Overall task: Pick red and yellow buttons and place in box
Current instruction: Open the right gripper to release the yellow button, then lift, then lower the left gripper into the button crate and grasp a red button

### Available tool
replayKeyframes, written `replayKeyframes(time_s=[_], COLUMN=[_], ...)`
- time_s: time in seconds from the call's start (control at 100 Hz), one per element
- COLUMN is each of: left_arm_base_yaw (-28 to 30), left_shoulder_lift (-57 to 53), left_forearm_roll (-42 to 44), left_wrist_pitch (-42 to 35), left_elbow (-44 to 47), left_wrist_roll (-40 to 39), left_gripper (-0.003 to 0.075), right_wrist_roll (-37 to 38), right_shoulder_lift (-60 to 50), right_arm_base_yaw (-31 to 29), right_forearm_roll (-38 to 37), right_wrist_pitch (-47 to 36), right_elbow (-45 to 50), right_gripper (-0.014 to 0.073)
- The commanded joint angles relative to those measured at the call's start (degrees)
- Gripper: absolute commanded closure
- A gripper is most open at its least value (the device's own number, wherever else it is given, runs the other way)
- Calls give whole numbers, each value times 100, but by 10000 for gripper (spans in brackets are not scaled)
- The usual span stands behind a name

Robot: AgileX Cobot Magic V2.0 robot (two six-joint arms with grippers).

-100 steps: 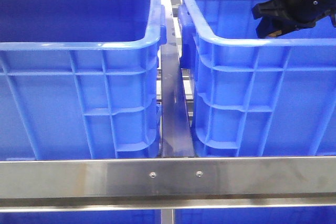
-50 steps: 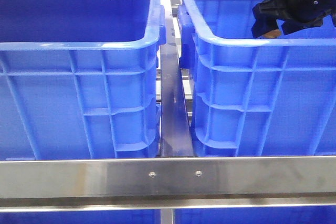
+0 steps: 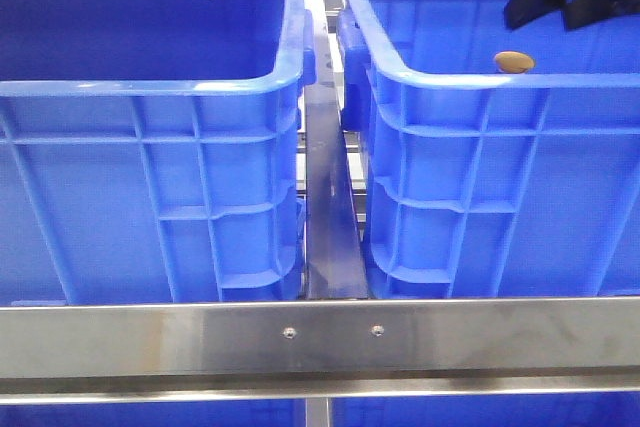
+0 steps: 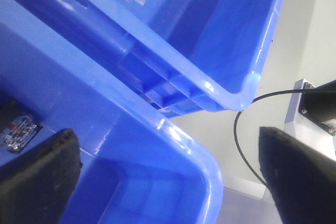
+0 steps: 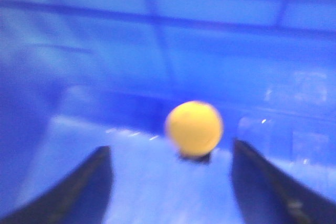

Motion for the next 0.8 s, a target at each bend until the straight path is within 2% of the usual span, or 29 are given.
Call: replayKeyframes(time_s=[0.0, 0.16, 0.29, 0.44, 0.58, 0.66, 0.79], left_arm_base_yaw=[20, 20, 20, 20, 20, 20, 20], left_shoulder_lift=[-265, -265, -265, -325, -439, -452, -452], left_forearm_roll=[-363, -348, -282, 350, 1627, 2260, 3271], left_wrist_pitch=[228, 228, 228, 102, -607, -1021, -1185], left_elbow=[-187, -187, -187, -187, -187, -187, -187], left_wrist_roll=[-46, -46, -101, -599, -1747, -2778, -3974], left_gripper=[82, 82, 82, 82, 82, 82, 82], right_wrist_roll=[-51, -47, -47, -47, -47, -47, -47], right_shoulder_lift=[-730, -1581, -2140, -2722, -3093, -3174, -3174], right_arm_base_yaw=[-20, -20, -20, -20, -20, -20, -20], right_forearm_roll=[183, 557, 896, 1020, 1024, 1024, 1024], right_wrist_pitch=[261, 1111, 1537, 2011, 2183, 2183, 2237], right_elbow=[37, 335, 643, 1024, 1275, 1330, 1330], right_gripper=[272, 538, 663, 659, 659, 659, 659])
